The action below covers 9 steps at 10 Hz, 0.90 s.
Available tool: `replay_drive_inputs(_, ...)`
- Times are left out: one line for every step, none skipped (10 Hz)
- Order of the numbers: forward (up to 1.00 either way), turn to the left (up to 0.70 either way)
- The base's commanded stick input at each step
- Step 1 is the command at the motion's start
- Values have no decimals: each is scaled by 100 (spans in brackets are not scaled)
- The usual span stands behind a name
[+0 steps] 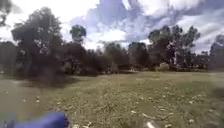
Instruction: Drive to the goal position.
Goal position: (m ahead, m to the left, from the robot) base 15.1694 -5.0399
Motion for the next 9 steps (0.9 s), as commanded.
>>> replay_drive_inputs(70,-35)
replay_drive_inputs(70,0)
replay_drive_inputs(70,0)
replay_drive_inputs(70,0)
replay_drive_inputs(70,0)
replay_drive_inputs(70,0)
replay_drive_inputs(70,0)
replay_drive_inputs(70,0)
replay_drive_inputs(70,0)
